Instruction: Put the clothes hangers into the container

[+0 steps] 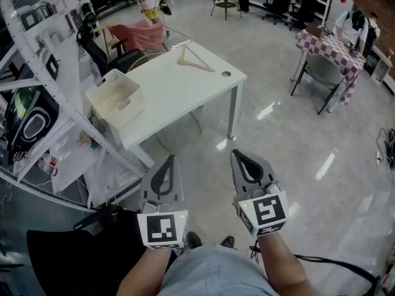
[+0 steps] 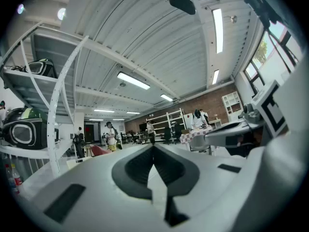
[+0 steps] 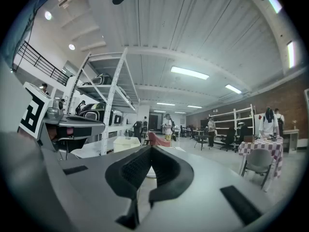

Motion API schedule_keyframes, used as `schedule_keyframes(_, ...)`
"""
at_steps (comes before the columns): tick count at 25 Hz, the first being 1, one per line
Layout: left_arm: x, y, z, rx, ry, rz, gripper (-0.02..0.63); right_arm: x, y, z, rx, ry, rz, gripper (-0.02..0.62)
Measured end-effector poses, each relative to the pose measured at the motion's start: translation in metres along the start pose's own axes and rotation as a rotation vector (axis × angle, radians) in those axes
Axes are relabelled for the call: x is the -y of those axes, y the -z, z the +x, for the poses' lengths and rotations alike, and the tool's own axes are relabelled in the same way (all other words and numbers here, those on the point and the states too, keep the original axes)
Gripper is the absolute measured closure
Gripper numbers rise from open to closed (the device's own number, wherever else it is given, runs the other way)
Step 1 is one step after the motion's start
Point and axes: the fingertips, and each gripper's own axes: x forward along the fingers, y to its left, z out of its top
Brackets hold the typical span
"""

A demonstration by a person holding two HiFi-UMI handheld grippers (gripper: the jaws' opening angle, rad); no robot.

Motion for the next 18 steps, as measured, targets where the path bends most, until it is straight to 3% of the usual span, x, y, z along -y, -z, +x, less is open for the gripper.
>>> schedule_keyframes(7, 0.017, -0.005, 0.001, 0.011, -0.001, -0.004, 0.594, 0.010, 0.001, -0.011, -0.004, -0.012, 0.002, 0.584)
schedule_keyframes(10, 0.027, 0.001, -0.001, 0.005, -0.006, 0.030, 0.595, 0.018, 0.007, -0.018, -0.009, -0.021, 0.010, 0.584)
schedule_keyframes(18, 0.033, 0.020, 0.015, -0.061, 0.001, -0.003, 0.594, 0.024, 0.028, -0.004, -0.020, -0.050, 0.069, 0.584)
